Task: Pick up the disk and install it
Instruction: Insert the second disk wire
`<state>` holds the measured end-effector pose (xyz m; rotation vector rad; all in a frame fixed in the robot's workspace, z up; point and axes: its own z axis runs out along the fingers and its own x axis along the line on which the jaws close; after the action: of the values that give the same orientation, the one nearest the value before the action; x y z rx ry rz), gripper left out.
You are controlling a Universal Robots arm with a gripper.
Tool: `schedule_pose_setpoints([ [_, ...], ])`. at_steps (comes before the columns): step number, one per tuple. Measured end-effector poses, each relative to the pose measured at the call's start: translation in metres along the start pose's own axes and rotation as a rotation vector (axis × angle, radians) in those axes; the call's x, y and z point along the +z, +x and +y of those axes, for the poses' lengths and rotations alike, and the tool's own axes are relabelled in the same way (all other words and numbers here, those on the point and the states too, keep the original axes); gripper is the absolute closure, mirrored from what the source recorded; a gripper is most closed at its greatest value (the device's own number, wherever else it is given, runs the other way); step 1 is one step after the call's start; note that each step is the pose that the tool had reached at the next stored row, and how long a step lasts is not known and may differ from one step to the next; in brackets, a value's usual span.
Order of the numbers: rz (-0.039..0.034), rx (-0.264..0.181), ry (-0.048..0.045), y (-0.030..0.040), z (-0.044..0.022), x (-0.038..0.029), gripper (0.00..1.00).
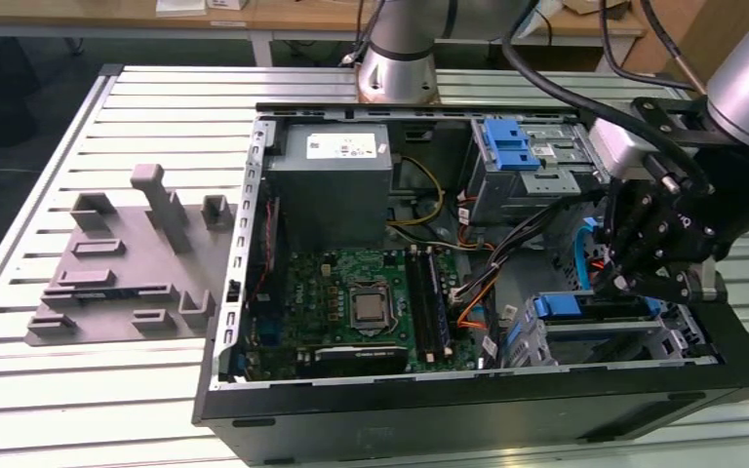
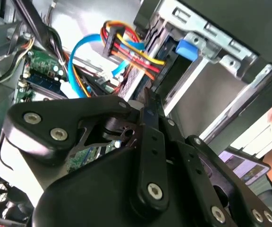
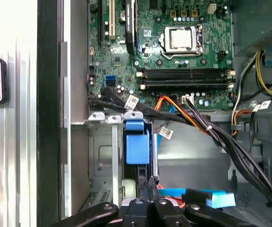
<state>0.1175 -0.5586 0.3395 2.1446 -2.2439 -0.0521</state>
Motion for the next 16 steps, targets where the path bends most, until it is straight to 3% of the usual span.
schedule_pose_setpoints([
  [3, 0.0001, 0.0, 0.0039, 0.0, 0.0017, -0.0025, 0.89],
  [13, -0.0007, 0.0, 0.0173, -0.0028, 0.0054, -0.0387, 0.89],
  [16, -0.0006, 0.0, 0.0251, -0.0051, 0.0075, -0.0443, 0.89],
])
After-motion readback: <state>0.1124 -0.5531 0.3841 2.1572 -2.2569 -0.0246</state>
